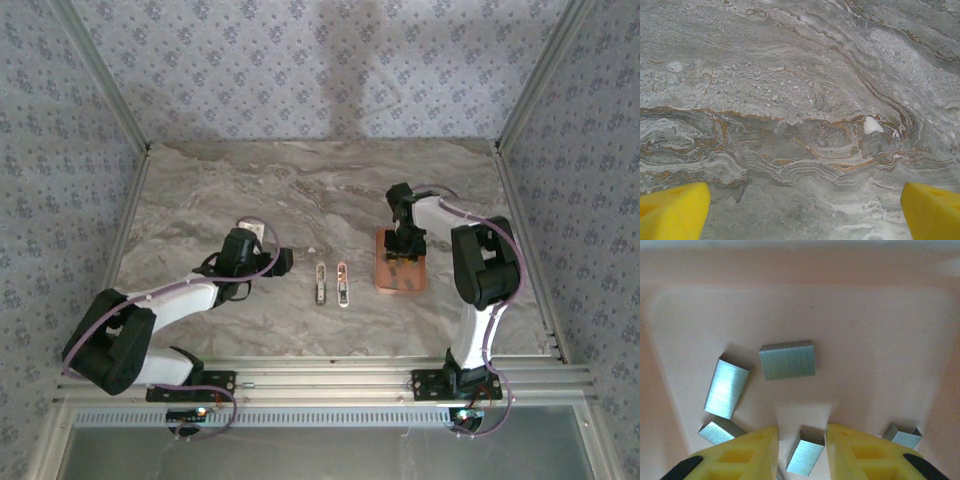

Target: Load the staples into the stapler

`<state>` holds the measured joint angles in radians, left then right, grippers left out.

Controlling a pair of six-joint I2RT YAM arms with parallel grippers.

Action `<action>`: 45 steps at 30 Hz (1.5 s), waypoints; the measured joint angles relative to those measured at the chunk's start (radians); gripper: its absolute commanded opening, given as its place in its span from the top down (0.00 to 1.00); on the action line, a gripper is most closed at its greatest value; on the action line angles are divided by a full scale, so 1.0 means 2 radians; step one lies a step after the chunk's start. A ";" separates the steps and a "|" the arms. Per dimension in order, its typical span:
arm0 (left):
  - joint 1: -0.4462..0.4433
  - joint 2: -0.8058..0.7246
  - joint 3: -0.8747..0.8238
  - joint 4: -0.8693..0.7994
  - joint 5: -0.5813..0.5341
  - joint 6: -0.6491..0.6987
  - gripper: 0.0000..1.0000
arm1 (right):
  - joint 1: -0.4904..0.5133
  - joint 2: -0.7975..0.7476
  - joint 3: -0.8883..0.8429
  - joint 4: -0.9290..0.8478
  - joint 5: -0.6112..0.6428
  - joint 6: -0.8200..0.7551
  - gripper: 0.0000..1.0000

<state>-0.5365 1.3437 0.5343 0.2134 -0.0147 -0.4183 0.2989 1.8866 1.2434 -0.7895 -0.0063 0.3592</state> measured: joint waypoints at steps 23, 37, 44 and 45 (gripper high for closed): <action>0.000 -0.020 -0.002 0.001 0.000 0.001 0.02 | 0.025 -0.104 -0.096 0.091 0.048 0.014 0.82; 0.000 -0.060 -0.045 0.025 0.000 -0.014 0.02 | 0.164 -0.315 -0.249 0.204 0.135 0.107 0.83; 0.000 -0.081 -0.067 0.033 0.000 -0.024 0.02 | 0.278 -0.364 -0.281 0.221 0.226 0.178 0.83; 0.000 -0.083 -0.069 0.035 0.001 -0.026 0.02 | 0.290 -0.363 -0.281 0.223 0.235 0.186 0.83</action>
<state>-0.5365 1.1782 0.3962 0.2829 -0.0135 -0.4702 0.8795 1.1599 0.6807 -0.3431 0.4629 0.7303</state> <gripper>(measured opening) 0.982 0.168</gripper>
